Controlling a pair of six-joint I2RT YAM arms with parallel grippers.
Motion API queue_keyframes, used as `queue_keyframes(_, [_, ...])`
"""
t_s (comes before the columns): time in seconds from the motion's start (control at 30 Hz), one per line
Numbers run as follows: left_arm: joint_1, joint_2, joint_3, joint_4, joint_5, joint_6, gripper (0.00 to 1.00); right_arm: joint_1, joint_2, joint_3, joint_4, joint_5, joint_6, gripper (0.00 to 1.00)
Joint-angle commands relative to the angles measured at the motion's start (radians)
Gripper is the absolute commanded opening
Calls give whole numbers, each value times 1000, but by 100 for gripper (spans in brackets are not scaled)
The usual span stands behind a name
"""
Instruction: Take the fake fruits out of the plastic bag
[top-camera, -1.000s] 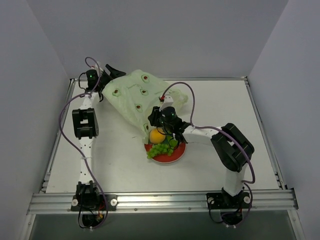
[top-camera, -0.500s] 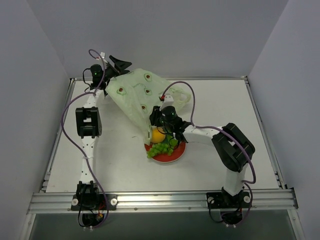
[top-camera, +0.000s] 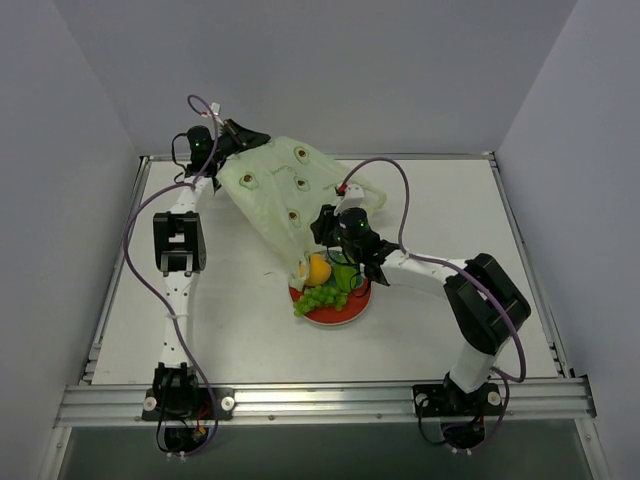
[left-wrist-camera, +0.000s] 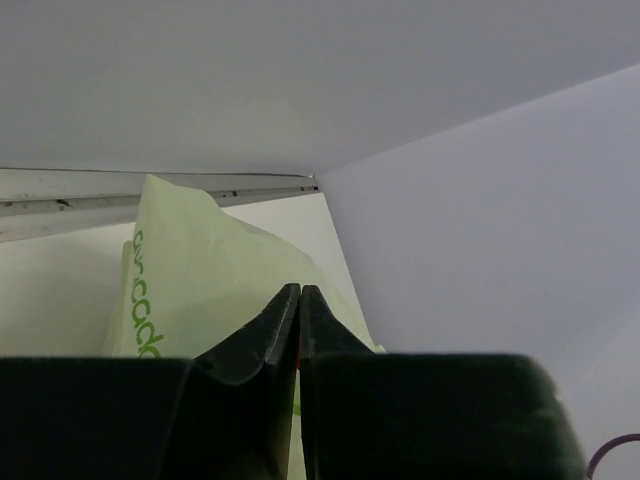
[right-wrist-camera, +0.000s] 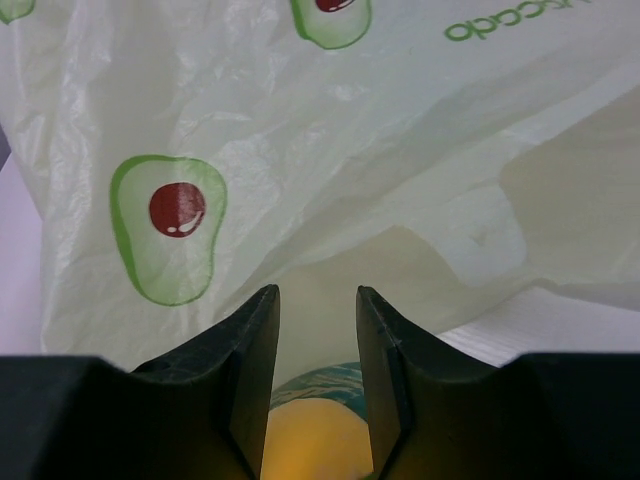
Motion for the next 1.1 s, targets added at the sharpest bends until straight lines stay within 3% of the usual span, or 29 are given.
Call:
queue_keyframes(0.0, [-46, -131, 28, 36, 47, 9, 2, -49, -56, -38, 26, 32, 2, 33])
queue_keyframes(0.33, [-156, -243, 4, 165, 87, -100, 2, -83, -82, -75, 20, 89, 12, 33])
queue_keyframes(0.67, [-173, -311, -74, 234, 95, -138, 2, -93, -105, -114, 13, 159, 37, 33])
queue_keyframes(0.77, [-164, -334, -67, -7, 93, 70, 2, -98, -88, -107, 5, 164, 43, 34])
queue_keyframes(0.8, [-152, -335, -38, -253, 61, 259, 3, -100, -87, -100, -9, 165, 45, 33])
queue_keyframes(0.83, [-146, -335, -16, -361, 43, 346, 2, -98, -91, -103, -9, 168, 46, 34])
queue_keyframes(0.87, [-141, -325, 13, -472, 24, 439, 19, -100, -95, -109, -7, 168, 46, 34])
queue_keyframes(0.9, [-134, -317, 95, -705, -3, 612, 35, -100, -101, -118, -4, 168, 46, 34])
queue_keyframes(1.0, [-131, -266, 233, -1031, -134, 861, 89, -100, -110, -123, -4, 164, 39, 34])
queue_keyframes(1.07, [-127, -248, 298, -1095, -156, 909, 96, -101, -114, -123, -6, 150, 35, 34])
